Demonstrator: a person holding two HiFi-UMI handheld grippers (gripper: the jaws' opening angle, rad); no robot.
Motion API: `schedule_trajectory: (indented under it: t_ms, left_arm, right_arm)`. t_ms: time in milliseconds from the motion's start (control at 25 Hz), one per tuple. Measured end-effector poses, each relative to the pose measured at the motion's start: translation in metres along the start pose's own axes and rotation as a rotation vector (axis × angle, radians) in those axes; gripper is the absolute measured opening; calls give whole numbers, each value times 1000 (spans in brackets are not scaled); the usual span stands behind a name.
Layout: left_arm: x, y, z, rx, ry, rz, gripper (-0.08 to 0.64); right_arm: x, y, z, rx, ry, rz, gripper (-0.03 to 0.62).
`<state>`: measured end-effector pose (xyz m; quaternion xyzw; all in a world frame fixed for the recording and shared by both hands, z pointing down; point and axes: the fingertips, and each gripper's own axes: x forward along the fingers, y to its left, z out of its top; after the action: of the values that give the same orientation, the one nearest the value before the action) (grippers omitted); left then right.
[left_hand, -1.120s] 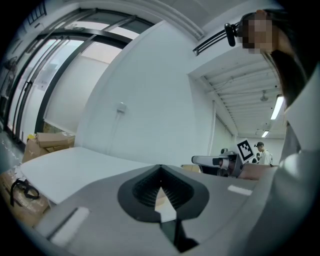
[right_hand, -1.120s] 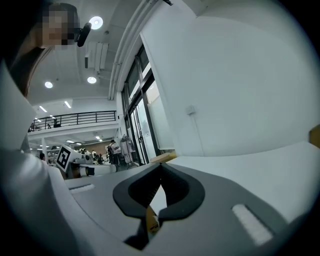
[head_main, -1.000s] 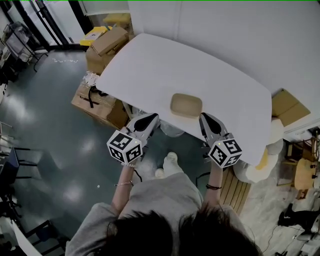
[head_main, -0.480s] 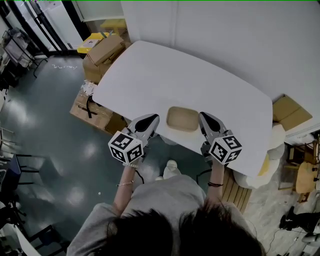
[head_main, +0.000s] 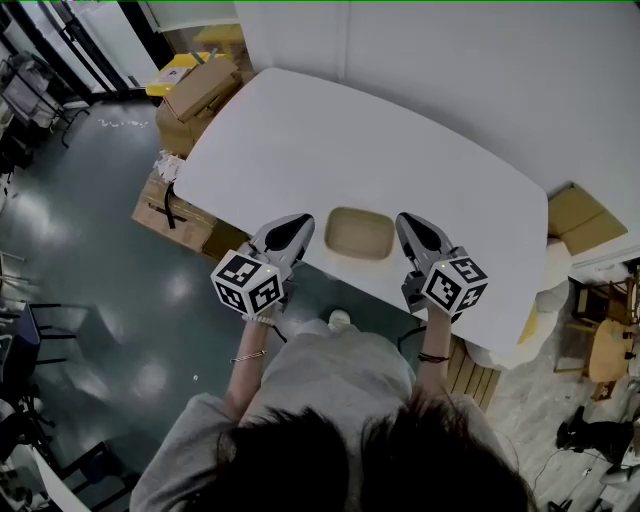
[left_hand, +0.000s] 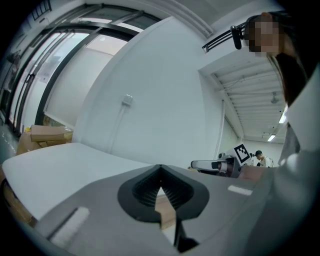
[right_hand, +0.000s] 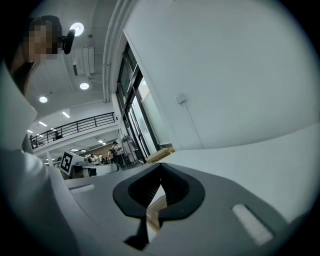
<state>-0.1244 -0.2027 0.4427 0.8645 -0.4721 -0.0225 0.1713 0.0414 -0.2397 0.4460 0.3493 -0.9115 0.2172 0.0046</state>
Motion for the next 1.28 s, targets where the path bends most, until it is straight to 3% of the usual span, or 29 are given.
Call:
schedule_trajectory:
  t_ms: [200,600,1040,1280]
  left_arm:
    - [9,6,-15,-32,43,-26,-5]
    - [35,20,-43,-65,178,-128,-5]
    - [59,34,-74,-117,272,-199,-5]
    - [66,37,-84,-144,307,-213,-5]
  right_arm:
    - [2,-6,-8,23,24,-26,14]
    - [7,-39,-49,113,123,-214,14]
    - [11,-68,-82,216,202,-344,14]
    - [10,-79,-103,255,270,-407,58]
